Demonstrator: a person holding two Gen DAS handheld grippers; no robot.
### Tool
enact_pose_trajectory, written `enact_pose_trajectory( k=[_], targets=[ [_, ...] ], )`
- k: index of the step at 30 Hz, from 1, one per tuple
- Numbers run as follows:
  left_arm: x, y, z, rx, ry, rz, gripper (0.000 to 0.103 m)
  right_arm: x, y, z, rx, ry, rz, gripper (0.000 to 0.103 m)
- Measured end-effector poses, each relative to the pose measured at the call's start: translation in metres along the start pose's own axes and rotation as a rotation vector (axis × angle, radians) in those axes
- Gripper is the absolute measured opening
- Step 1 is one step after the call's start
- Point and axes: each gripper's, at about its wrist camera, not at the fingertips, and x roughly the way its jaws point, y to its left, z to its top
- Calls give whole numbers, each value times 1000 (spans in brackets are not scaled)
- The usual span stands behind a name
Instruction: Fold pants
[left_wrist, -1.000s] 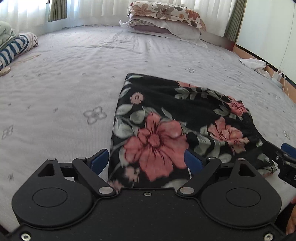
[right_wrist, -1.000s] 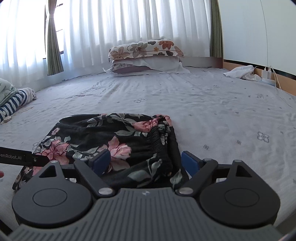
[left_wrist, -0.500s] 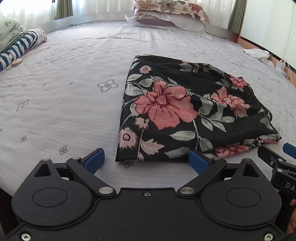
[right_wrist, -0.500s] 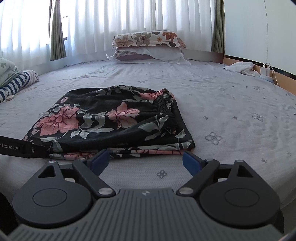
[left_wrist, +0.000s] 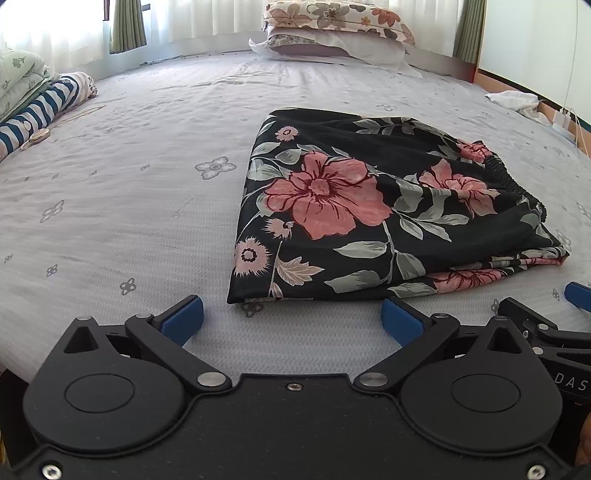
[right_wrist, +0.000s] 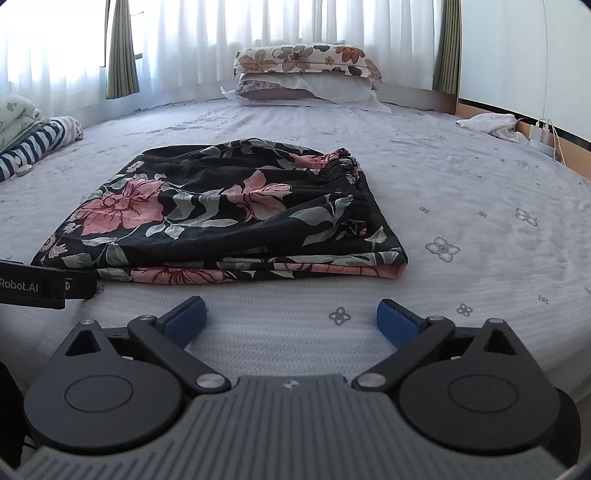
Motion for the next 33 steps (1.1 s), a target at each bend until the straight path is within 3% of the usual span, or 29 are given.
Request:
enact_pose_trajectory(
  k=[33],
  targets=[
    [6,-4,1,2,-14,32,103,9,4,2,-20,21,1,103]
  ],
)
